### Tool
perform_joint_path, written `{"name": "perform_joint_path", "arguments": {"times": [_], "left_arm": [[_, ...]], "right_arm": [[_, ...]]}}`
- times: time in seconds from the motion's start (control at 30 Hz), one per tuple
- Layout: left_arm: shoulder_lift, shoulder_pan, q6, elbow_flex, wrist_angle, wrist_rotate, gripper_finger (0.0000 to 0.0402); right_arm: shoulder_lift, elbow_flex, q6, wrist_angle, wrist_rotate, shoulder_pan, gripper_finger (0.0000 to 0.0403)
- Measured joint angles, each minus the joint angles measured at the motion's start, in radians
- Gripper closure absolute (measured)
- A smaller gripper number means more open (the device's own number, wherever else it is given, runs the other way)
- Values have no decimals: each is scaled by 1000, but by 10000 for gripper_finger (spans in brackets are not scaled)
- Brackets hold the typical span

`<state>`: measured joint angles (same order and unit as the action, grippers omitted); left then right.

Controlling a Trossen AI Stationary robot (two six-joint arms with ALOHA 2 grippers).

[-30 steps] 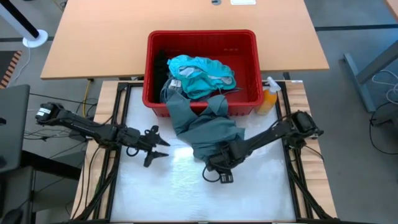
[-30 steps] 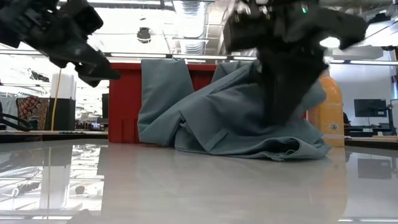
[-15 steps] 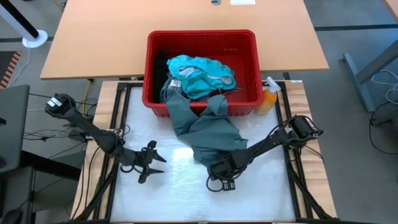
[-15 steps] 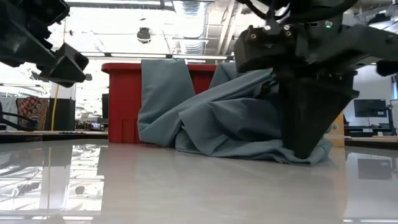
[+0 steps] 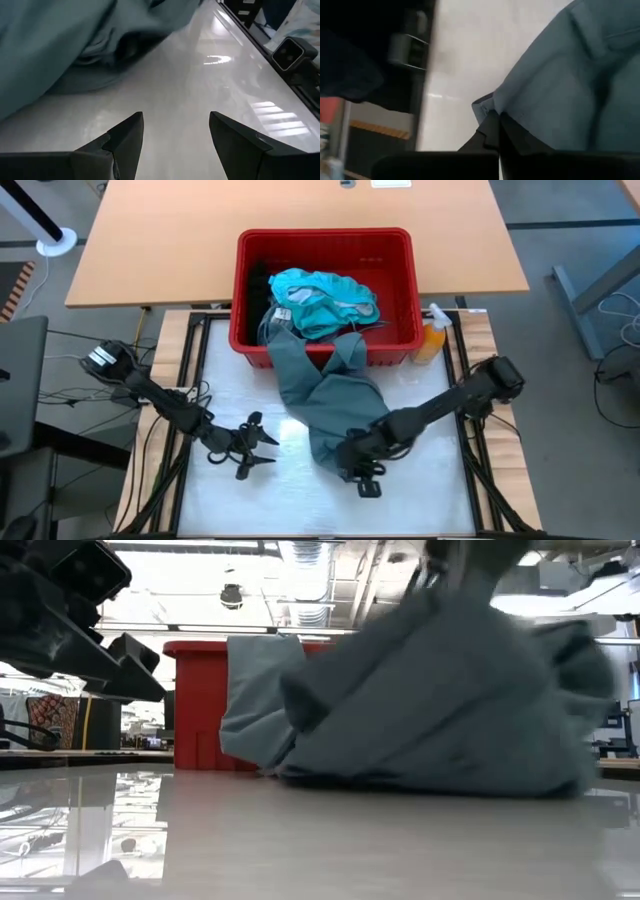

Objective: Fold Laundry from Bin
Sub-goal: Remove the light blue pants from the red laundry bin onto the table

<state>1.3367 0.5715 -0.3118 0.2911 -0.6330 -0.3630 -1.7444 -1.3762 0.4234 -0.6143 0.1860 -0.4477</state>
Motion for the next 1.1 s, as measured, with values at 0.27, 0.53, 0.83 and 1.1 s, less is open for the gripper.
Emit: {"name": "perform_joint_path", "arguments": {"times": [0.27, 0.53, 0.83, 1.1], "left_arm": [[83, -17, 16, 39, -95, 1, 184], [330, -24, 280, 285, -138, 50, 184], [511, -60, 544, 559, -31, -194, 184], [513, -87, 720, 619, -31, -283, 184]], "right_arm": [[226, -10, 100, 9, -207, -186, 389], [344, -10, 110, 31, -623, -456, 389], [264, -10, 296, 21, -809, -633, 389], [231, -10, 337, 17, -843, -666, 388]]}}
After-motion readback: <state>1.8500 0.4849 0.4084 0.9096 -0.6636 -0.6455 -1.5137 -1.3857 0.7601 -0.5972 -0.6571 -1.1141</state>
